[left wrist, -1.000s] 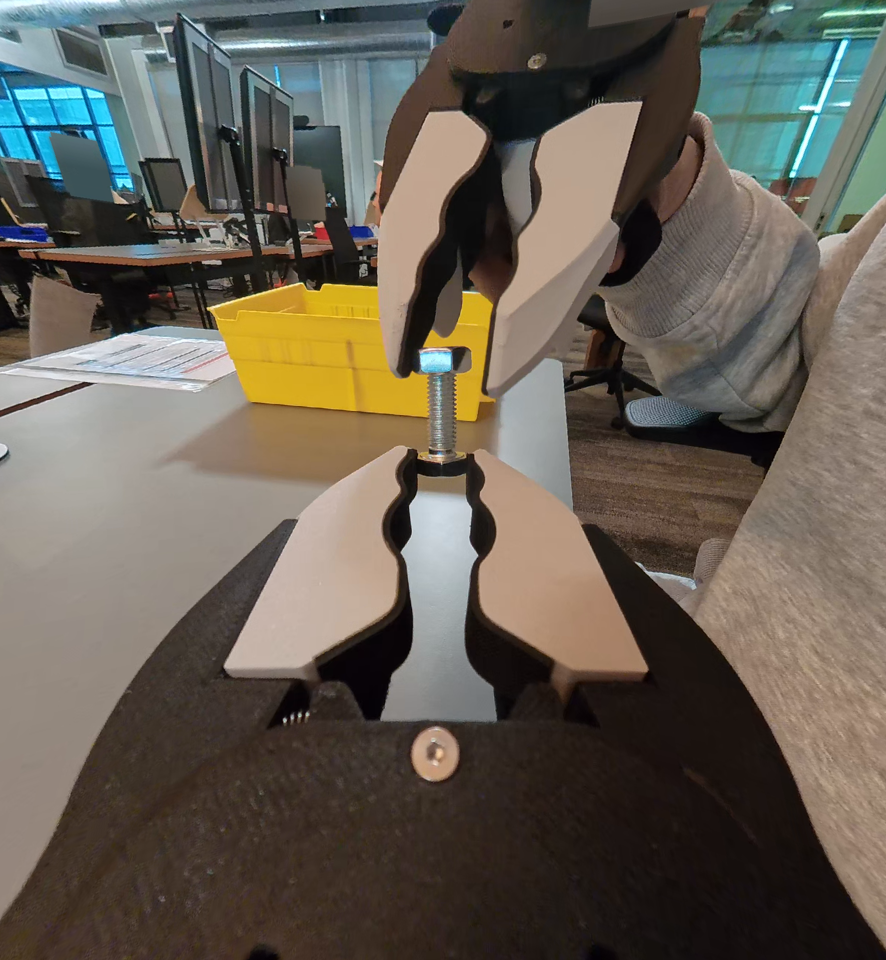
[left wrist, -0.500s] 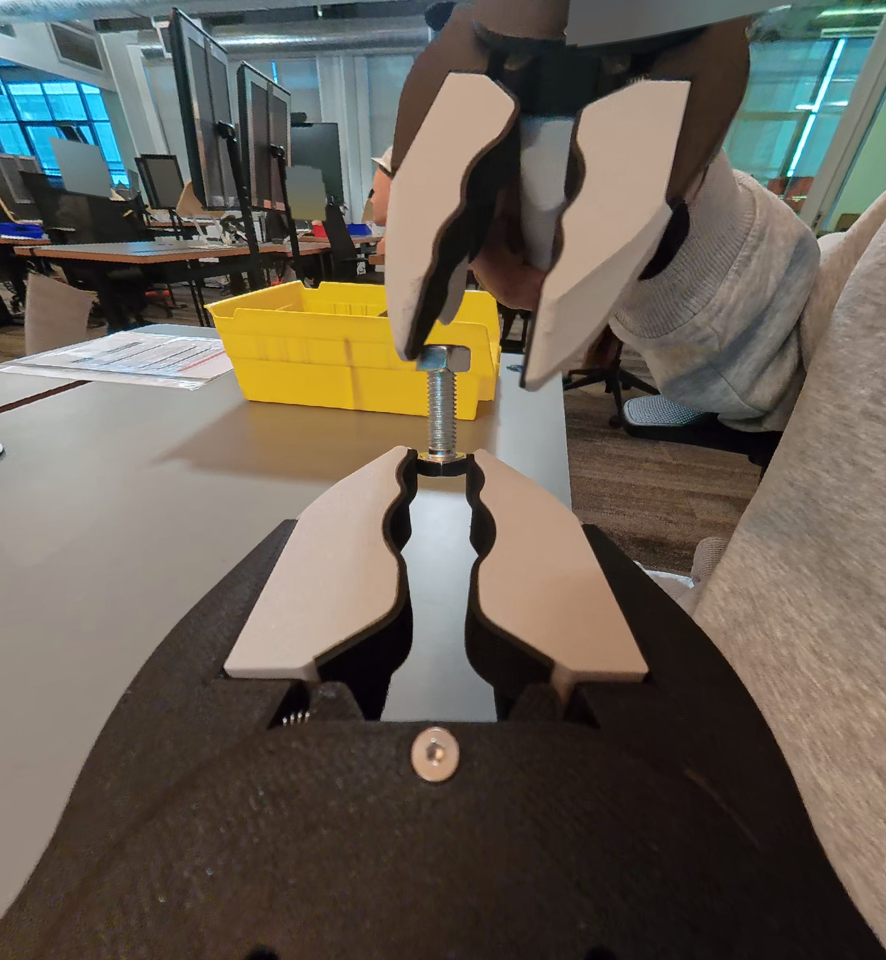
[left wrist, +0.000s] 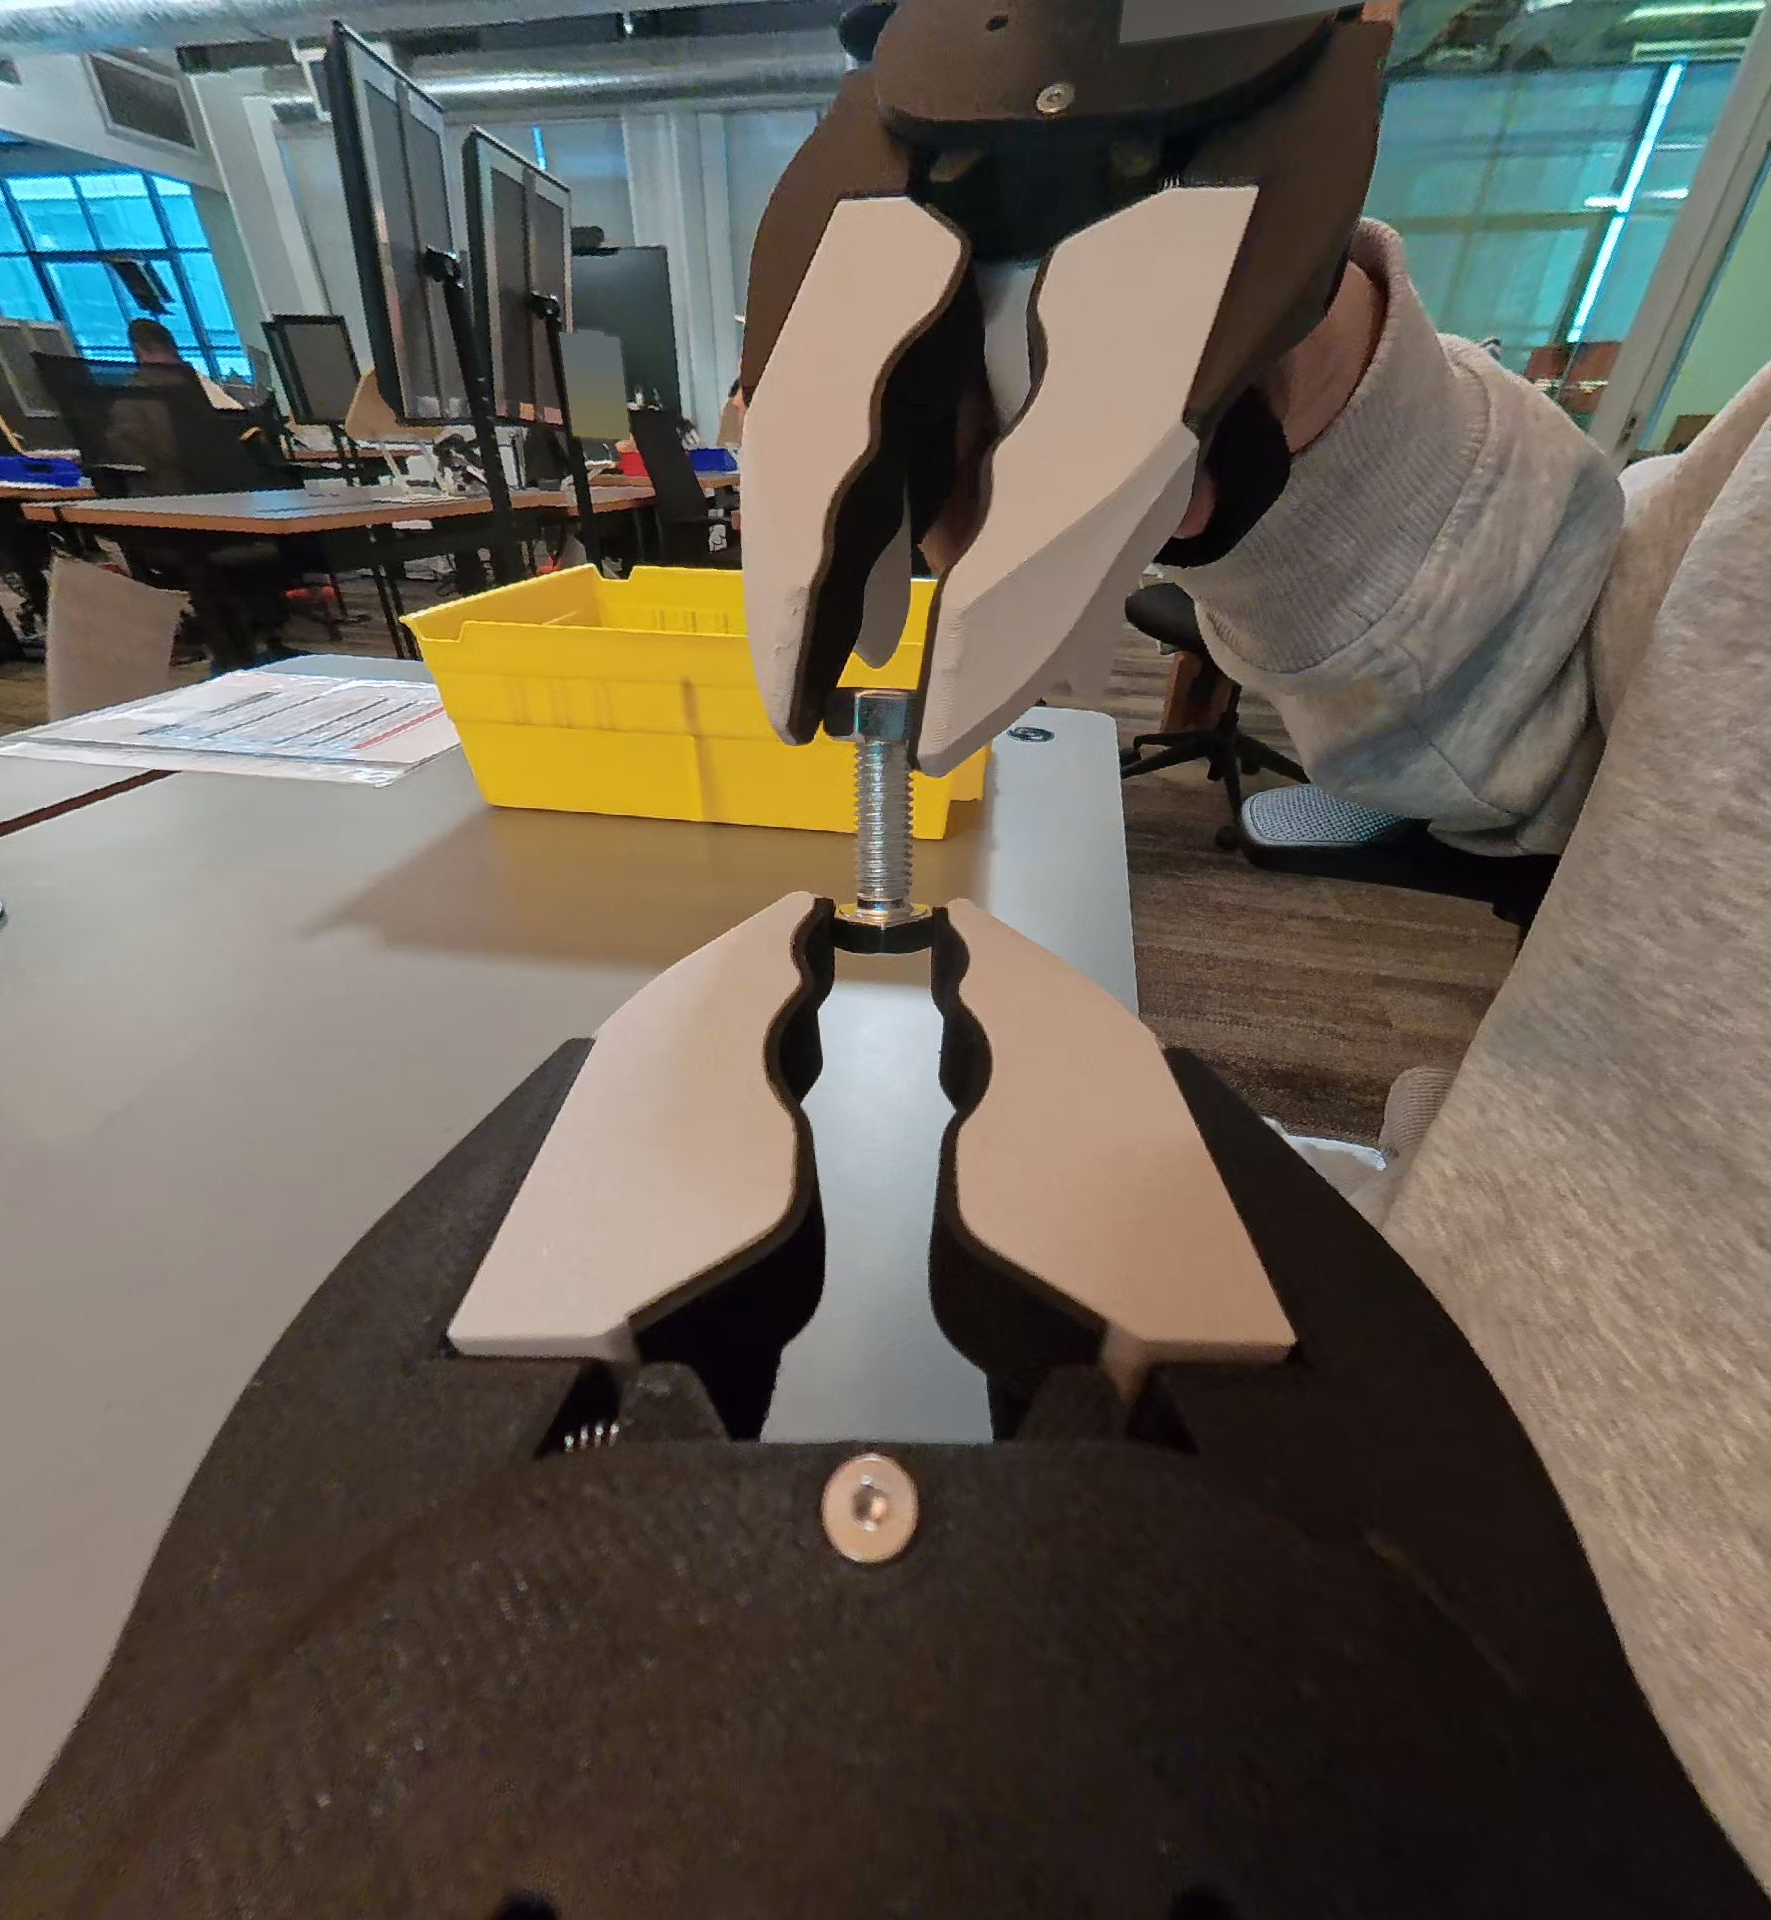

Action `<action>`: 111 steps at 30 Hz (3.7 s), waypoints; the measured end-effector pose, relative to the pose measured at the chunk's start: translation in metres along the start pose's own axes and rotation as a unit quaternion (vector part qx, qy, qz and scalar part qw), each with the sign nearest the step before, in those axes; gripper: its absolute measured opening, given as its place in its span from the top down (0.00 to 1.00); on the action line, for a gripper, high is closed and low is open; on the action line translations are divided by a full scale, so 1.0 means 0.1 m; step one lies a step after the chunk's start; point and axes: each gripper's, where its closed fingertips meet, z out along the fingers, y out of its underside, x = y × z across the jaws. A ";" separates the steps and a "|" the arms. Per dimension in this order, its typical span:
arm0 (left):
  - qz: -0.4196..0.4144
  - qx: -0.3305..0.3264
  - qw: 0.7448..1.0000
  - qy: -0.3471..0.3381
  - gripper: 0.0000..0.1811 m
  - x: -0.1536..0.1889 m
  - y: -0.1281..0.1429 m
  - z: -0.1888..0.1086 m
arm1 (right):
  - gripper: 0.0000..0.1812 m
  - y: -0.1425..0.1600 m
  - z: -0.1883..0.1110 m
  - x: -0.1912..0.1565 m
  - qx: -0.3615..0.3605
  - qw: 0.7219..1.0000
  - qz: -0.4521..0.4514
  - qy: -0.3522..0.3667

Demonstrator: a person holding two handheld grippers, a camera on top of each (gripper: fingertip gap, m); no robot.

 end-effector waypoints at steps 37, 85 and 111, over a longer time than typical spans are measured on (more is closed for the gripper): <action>-0.015 0.022 1.000 -0.001 0.90 -0.02 -0.07 -0.03 | 0.90 -0.04 -0.06 0.02 0.024 0.999 0.030 -0.017; -0.248 0.038 0.919 0.302 0.90 0.56 -0.21 -0.23 | 0.90 -0.03 -0.26 -0.45 0.098 0.973 -0.062 -0.200; -0.405 0.010 0.772 0.489 0.90 0.66 -0.35 -0.59 | 0.90 -0.18 -0.16 -0.67 0.061 0.839 -0.512 -0.175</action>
